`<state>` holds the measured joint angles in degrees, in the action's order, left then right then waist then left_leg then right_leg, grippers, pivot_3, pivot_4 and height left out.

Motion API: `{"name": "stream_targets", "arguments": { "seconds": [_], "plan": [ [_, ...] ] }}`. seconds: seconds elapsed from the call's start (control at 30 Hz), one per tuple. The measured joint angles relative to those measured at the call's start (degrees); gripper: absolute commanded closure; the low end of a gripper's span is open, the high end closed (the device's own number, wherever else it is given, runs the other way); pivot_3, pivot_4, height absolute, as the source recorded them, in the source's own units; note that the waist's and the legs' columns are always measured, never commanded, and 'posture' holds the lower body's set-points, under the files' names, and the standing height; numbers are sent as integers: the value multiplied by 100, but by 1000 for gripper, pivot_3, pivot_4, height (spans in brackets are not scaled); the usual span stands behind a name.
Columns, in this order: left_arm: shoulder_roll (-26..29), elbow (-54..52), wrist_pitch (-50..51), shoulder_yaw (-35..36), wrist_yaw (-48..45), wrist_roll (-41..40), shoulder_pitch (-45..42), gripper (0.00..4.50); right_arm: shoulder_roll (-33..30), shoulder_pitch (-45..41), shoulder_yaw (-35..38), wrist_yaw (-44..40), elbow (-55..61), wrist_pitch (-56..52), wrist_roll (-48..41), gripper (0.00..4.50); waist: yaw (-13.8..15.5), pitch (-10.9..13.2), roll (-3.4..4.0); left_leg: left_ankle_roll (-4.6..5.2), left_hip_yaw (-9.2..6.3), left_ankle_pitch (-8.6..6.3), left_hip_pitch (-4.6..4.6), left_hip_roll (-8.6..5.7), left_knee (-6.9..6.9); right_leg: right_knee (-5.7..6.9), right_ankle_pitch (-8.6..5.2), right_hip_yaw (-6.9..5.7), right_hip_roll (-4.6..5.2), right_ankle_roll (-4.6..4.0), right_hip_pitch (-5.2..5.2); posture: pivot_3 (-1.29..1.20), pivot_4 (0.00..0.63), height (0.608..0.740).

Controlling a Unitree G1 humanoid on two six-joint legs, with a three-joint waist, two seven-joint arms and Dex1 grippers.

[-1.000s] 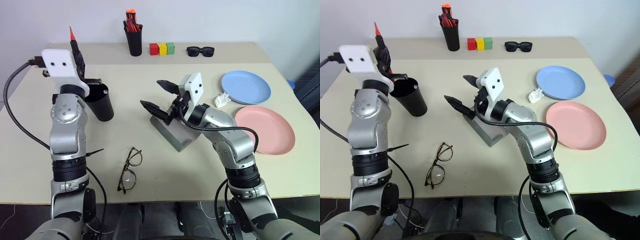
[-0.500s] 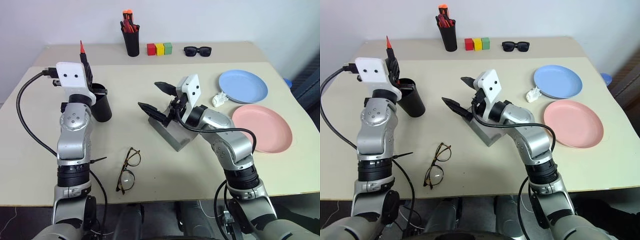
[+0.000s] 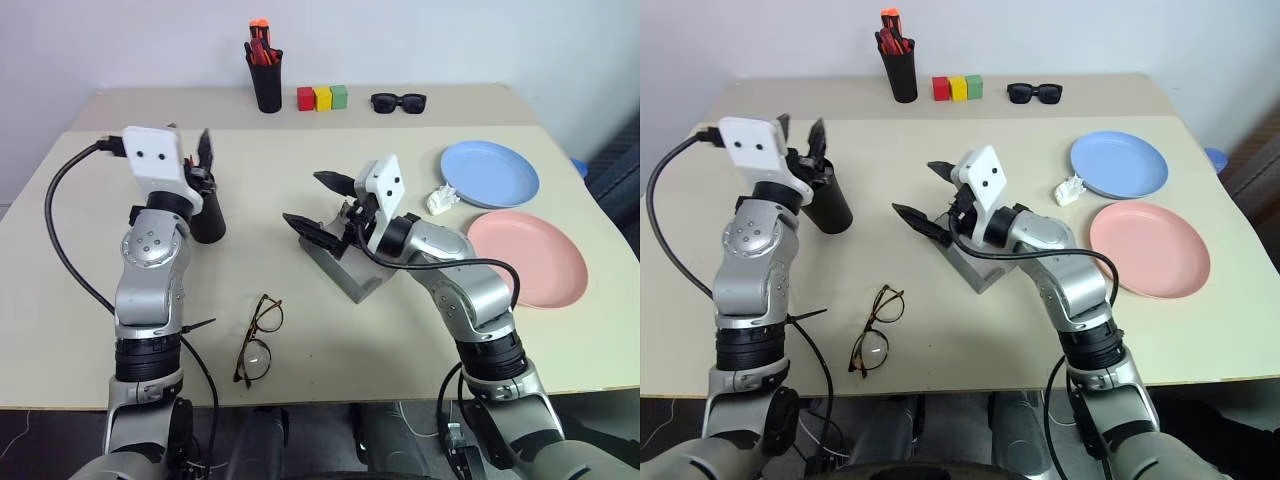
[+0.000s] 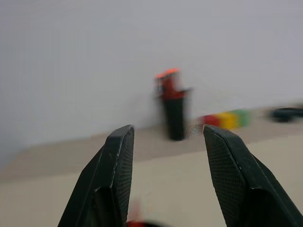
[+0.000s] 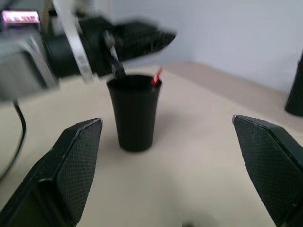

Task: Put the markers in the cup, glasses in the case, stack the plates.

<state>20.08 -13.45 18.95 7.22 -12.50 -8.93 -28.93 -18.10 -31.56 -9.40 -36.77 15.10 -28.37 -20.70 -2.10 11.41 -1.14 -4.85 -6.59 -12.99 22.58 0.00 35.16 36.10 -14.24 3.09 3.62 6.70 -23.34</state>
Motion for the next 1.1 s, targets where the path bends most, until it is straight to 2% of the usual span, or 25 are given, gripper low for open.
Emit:
{"name": "stream_targets", "arguments": {
  "seconds": [0.03,0.13,0.27,0.4,0.5,0.6,0.73,0.83,1.07,1.1],
  "plan": [
    [162,-108,50,-177,-370,-109,12,1330,-203,58,32,-109,75,-12,-19,0,0,0,0,0,0,0,0,0,0,-1,0,0,0,0,0,0,150,740],
    [717,-189,236,-747,-1574,-424,65,26,-930,312,179,-494,262,-53,-36,0,-23,0,1,1,1,-1,-6,1,-2,1,-2,1,-3,-3,1,0,150,740],
    [1328,273,218,-1431,-3124,-550,-41,26,-1440,551,378,-809,283,-102,-49,0,-71,4,6,2,3,-1,-10,3,-3,4,-12,2,-7,-22,-1,0,150,740],
    [1584,1607,-329,-2178,-4679,-363,-789,26,-1742,804,535,-1009,425,-121,-89,0,-29,4,6,2,3,-1,-2,3,0,-2,-12,2,-5,-21,-1,0,150,740],
    [1451,2786,-932,-2561,-5396,-18,-1476,26,-1848,997,571,-1041,610,-155,-94,0,-1,4,6,4,3,-1,5,2,2,-5,-7,0,-4,-8,-1,0,150,740],
    [1023,3959,-1583,-2899,-5863,356,-2168,26,-1864,1259,606,-969,906,-284,-137,0,28,4,6,6,3,-3,13,2,7,-8,-4,-1,-4,-1,-4,0,150,740],
    [648,4990,-2542,-3328,-6321,876,-2638,26,-1862,1531,669,-793,1241,-411,-201,0,-4,4,6,10,2,-5,15,2,5,-7,-4,-1,-5,0,-9,0,150,740],
    [459,5608,-3160,-3542,-6555,1225,-2788,842,-1862,1715,738,-639,1414,-510,-210,0,-40,4,6,10,2,-5,16,2,6,0,-4,0,-5,0,-13,0,150,740],
    [272,6394,-3695,-3453,-6655,1465,-3106,4238,-1862,1819,792,-468,1619,-581,-215,0,-27,5,5,11,1,-5,17,2,10,0,-4,1,-5,2,-11,0,150,740],
    [265,6396,-3616,-3404,-6709,1431,-3098,4439,-1862,1821,792,-461,1621,-581,-215,0,-29,5,5,11,1,-5,19,2,10,0,-4,0,-5,3,-12,0,150,740]
  ]
}}
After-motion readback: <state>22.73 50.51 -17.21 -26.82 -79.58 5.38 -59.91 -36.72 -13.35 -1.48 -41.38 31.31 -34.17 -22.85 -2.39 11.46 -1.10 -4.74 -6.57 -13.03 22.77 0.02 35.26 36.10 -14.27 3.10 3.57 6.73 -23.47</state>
